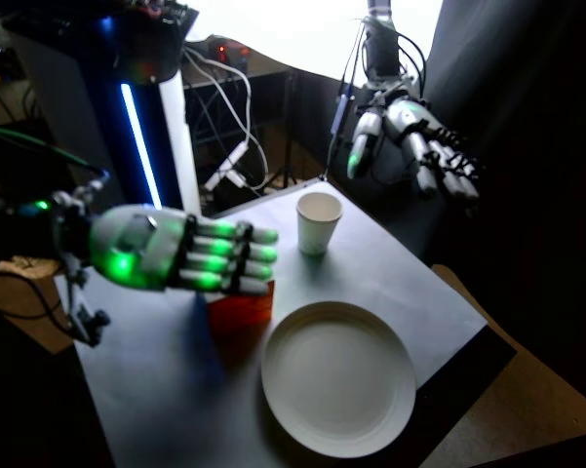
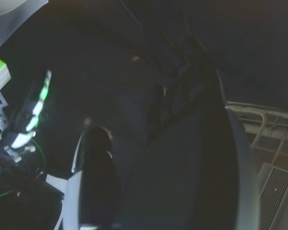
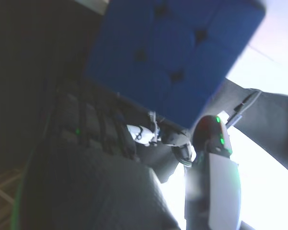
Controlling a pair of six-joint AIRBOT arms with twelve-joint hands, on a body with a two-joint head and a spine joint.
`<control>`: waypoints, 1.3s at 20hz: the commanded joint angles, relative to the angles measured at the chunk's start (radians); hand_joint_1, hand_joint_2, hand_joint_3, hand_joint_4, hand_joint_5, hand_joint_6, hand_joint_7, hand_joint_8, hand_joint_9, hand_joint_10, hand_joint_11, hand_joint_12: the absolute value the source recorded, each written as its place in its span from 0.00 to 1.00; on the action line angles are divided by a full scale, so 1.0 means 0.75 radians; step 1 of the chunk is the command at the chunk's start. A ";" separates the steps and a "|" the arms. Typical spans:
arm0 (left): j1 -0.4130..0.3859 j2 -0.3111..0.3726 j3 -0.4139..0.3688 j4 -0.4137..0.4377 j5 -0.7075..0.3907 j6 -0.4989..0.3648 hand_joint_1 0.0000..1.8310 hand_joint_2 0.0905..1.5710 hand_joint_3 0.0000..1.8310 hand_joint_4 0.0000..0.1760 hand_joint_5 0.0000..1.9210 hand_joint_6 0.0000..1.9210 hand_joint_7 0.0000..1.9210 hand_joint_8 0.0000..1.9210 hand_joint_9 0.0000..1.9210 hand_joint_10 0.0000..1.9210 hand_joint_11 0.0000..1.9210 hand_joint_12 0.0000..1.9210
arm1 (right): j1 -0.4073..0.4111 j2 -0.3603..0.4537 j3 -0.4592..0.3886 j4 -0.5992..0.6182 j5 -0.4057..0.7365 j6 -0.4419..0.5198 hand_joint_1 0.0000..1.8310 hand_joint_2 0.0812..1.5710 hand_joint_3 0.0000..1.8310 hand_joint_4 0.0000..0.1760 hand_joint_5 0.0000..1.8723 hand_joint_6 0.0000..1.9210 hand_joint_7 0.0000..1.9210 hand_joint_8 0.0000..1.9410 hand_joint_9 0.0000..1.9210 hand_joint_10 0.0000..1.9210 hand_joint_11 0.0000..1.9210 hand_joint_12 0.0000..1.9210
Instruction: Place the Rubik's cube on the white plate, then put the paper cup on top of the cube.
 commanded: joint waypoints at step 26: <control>0.028 0.000 -0.006 -0.045 -0.201 -0.001 0.21 0.82 0.00 0.55 0.05 0.00 0.00 0.00 0.00 0.00 0.00 0.10 | 0.145 0.135 -0.035 -0.076 0.315 0.005 0.59 0.70 0.00 0.00 0.10 0.79 0.21 0.94 0.41 1.00 0.48 1.00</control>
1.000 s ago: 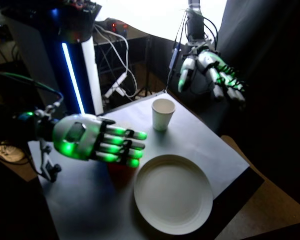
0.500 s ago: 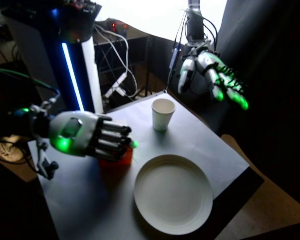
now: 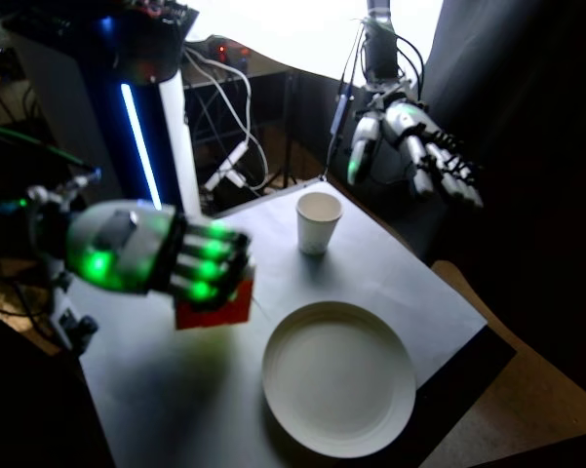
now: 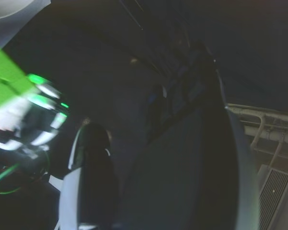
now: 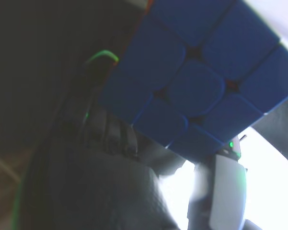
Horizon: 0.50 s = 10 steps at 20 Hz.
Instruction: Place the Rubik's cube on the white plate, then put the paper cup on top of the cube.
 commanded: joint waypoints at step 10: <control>-0.005 -0.009 0.015 -0.046 -0.192 0.002 0.18 0.83 0.00 0.57 0.05 0.00 0.00 0.00 0.00 0.00 0.02 0.02 | 0.305 -0.169 0.238 0.030 0.053 0.008 0.61 0.69 0.00 0.00 0.12 0.71 0.18 0.79 0.29 0.98 0.40 1.00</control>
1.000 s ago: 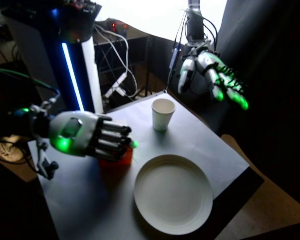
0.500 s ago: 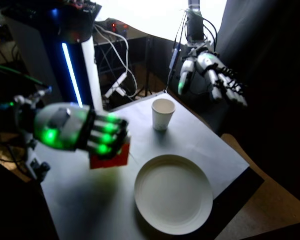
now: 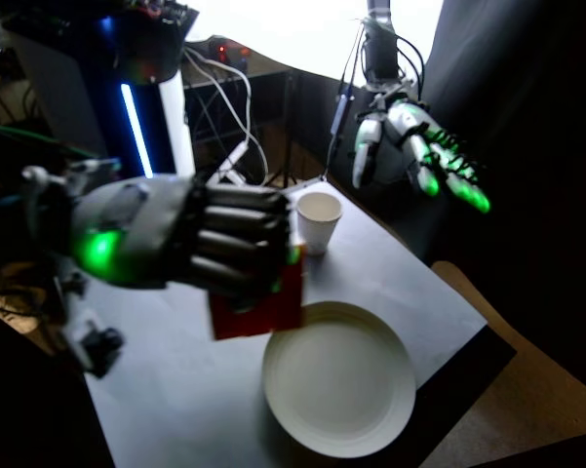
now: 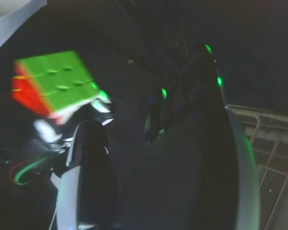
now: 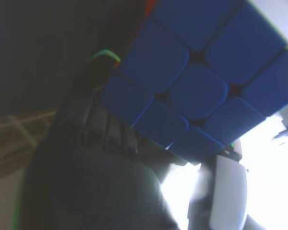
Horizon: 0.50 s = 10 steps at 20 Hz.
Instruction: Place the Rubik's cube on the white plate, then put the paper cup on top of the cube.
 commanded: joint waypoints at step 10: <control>0.048 -0.025 0.024 -0.077 -0.249 -0.004 0.21 0.85 0.00 0.24 0.06 0.00 0.00 0.00 0.00 0.00 0.01 0.01 | 0.100 -0.280 0.341 0.199 -0.197 0.007 0.60 0.72 0.00 0.00 0.08 0.66 0.16 0.70 0.19 0.92 0.25 1.00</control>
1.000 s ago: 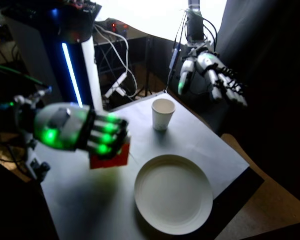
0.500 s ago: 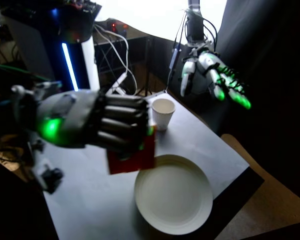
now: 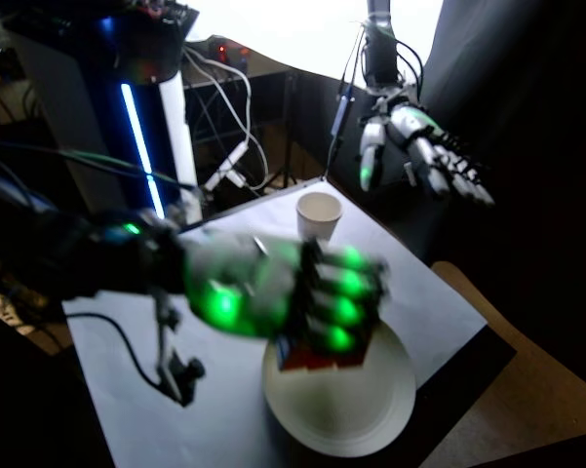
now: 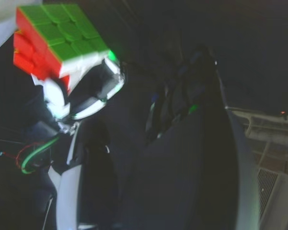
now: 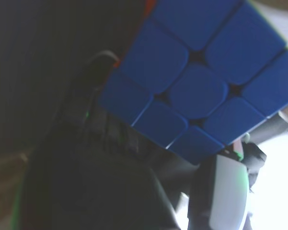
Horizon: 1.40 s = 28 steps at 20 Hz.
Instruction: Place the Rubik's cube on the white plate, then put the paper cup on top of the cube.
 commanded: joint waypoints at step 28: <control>0.000 -0.001 0.002 -0.018 -0.213 -0.013 0.23 0.86 0.00 0.20 0.07 0.00 0.01 0.00 0.00 0.00 0.00 0.00 | -0.025 -0.042 0.023 0.184 0.176 0.009 0.25 0.61 0.00 0.56 0.00 0.00 0.00 0.00 0.00 0.00 0.00 0.28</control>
